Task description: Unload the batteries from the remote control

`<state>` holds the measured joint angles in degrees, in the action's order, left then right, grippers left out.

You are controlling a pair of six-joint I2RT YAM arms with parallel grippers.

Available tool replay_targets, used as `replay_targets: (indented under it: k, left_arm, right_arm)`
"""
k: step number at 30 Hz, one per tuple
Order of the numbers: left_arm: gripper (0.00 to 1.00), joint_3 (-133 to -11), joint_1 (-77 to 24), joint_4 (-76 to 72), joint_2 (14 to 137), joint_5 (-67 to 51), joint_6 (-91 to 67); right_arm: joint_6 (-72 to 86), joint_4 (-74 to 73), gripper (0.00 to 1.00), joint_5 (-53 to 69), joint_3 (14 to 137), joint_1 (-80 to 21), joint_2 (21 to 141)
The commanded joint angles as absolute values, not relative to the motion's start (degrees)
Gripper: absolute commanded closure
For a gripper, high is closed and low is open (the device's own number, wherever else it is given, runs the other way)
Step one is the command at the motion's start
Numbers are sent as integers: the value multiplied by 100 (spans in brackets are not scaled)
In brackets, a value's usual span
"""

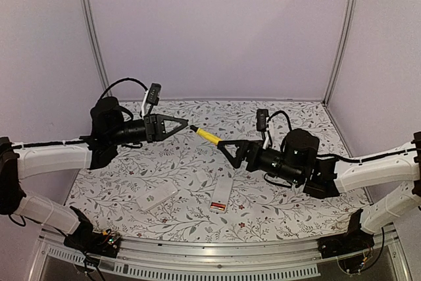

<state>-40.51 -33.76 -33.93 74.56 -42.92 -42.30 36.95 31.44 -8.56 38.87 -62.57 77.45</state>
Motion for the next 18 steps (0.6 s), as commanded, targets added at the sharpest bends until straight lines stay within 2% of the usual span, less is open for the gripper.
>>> replay_targets:
  k: [1, 5, 12, 18]
  left_arm:
    - [100, -3529, -3424, -5115, 7352, -3679, -5287]
    - [100, -3289, -3605, -5615, 7246, -3561, -5459]
    - [100, -3320, -4012, -5760, 7129, -3590, -5302]
    - [100, -3357, -4130, -5689, 7155, -3567, -5184]
  right_arm:
    - [4332, 5155, 2, 213, 3746, -6110, 8006]
    - [4394, 5638, 2, 748, 3871, -6025, 8197]
    - [4384, 5665, 9, 1079, 4215, -6012, 8551]
    - [4455, 5846, 28, 1173, 4289, -6012, 8605]
